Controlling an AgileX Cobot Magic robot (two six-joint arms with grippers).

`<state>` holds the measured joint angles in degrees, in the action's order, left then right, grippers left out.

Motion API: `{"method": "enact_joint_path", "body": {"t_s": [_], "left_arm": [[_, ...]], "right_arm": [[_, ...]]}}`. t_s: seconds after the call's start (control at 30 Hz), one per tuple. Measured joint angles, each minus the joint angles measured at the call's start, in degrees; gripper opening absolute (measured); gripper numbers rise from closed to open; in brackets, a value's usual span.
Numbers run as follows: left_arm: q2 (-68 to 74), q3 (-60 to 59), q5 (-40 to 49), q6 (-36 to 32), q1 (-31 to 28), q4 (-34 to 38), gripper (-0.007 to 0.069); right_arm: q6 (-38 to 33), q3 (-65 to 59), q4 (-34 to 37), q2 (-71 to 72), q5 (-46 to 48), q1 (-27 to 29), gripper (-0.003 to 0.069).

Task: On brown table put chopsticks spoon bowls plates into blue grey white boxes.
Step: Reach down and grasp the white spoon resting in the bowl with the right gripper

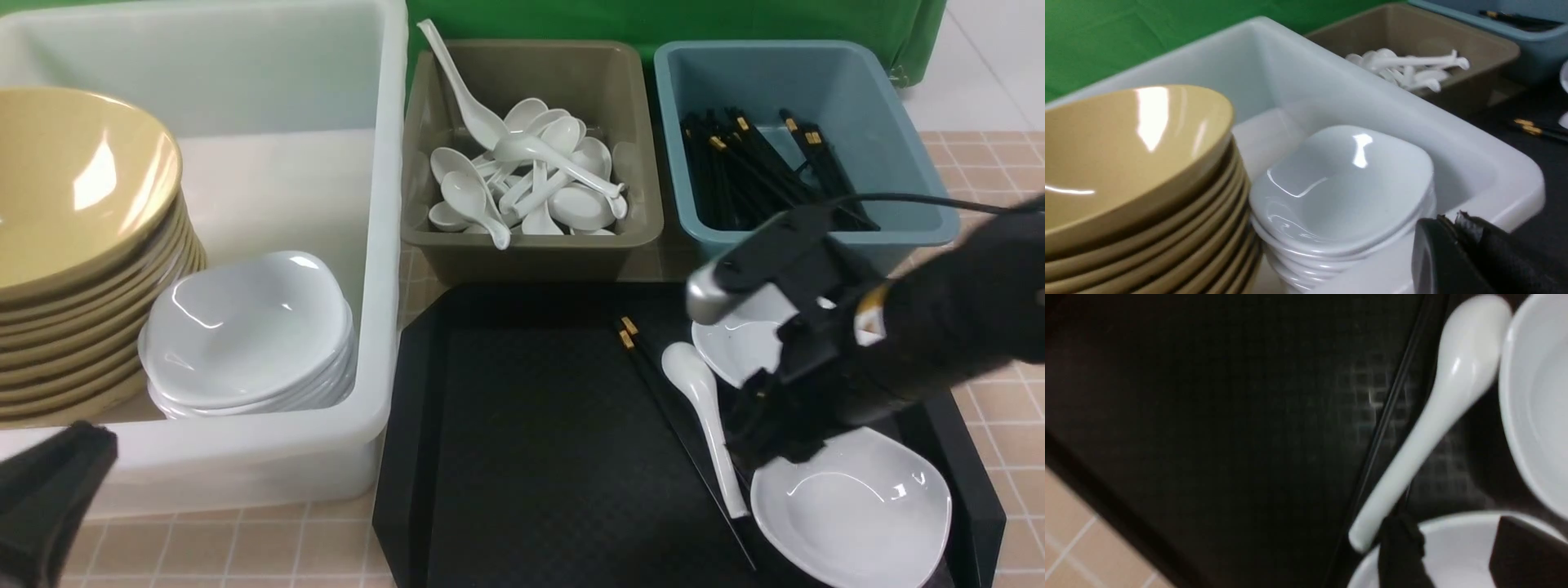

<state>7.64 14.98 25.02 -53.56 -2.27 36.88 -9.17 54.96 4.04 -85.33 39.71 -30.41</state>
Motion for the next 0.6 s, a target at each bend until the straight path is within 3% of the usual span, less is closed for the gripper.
{"method": "enact_joint_path", "body": {"t_s": [0.23,0.4,0.47,0.5,0.57,0.6], "left_arm": [[-0.09,0.00,-1.71,1.11,0.00,0.07,0.0007],[-1.48,-0.01,-1.77,1.11,0.00,0.07,0.0007],[-1.79,-0.01,-1.77,1.11,0.00,0.07,0.0007],[-1.84,-0.01,-1.77,1.11,0.00,0.07,0.0007],[-1.98,-0.01,-1.77,1.11,0.00,0.07,0.0007],[-1.98,-0.01,-1.77,1.11,0.00,0.11,0.0007]], "right_arm": [[1.17,2.72,0.00,-11.17,-4.57,0.00,0.0386],[3.18,2.78,0.07,-15.28,-8.11,0.00,0.0355],[3.31,3.07,0.41,-15.87,-8.78,-0.06,0.0279],[3.31,3.07,0.47,-15.87,-8.85,-0.11,0.0279],[3.05,3.07,0.46,-15.67,-8.97,-0.11,0.0165],[3.01,3.07,0.46,-15.47,-8.97,-0.11,0.0142]]}}
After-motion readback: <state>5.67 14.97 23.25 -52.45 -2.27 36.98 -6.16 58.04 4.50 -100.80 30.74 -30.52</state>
